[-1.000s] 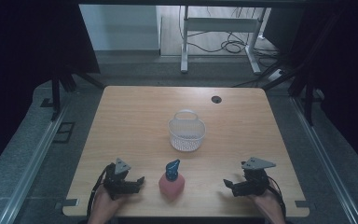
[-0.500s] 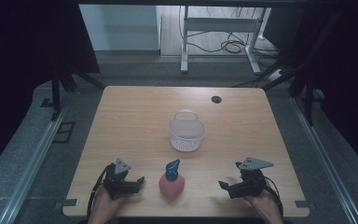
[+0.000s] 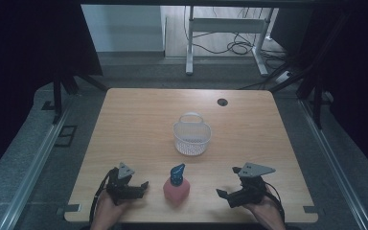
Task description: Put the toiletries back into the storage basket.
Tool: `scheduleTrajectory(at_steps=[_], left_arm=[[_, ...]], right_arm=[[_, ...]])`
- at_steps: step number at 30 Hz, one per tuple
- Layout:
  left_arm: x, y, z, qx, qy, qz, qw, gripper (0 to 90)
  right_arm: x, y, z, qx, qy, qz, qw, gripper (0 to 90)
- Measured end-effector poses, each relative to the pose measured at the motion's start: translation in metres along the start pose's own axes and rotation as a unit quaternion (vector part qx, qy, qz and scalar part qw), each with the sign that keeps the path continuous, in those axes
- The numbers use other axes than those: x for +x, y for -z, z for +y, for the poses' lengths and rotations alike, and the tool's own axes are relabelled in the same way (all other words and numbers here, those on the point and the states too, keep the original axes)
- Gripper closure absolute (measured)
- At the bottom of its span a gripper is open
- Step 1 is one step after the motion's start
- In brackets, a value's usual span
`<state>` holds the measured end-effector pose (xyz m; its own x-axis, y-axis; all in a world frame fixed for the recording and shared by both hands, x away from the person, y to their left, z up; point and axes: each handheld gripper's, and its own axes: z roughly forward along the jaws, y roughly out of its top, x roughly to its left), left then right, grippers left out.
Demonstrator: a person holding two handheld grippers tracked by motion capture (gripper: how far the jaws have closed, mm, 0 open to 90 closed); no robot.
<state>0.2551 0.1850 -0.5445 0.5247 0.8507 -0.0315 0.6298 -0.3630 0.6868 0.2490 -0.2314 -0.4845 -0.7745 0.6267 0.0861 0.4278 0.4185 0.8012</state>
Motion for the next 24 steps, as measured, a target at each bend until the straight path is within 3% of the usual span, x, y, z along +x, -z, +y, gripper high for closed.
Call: scheduleTrajectory(at_steps=[13, 24], left_arm=[[0.000, 0.000, 0.000, 0.000, -0.001, 0.000, 1.0000, 11.3], [0.000, 0.000, 0.000, 0.000, -0.001, 0.001, 1.0000, 11.3]], right_arm=[[0.016, -0.005, 0.017, -0.001, 0.016, 0.032, 0.9994, 0.0], [0.030, -0.007, 0.034, -0.004, 0.030, 0.043, 0.9986, 3.3]])
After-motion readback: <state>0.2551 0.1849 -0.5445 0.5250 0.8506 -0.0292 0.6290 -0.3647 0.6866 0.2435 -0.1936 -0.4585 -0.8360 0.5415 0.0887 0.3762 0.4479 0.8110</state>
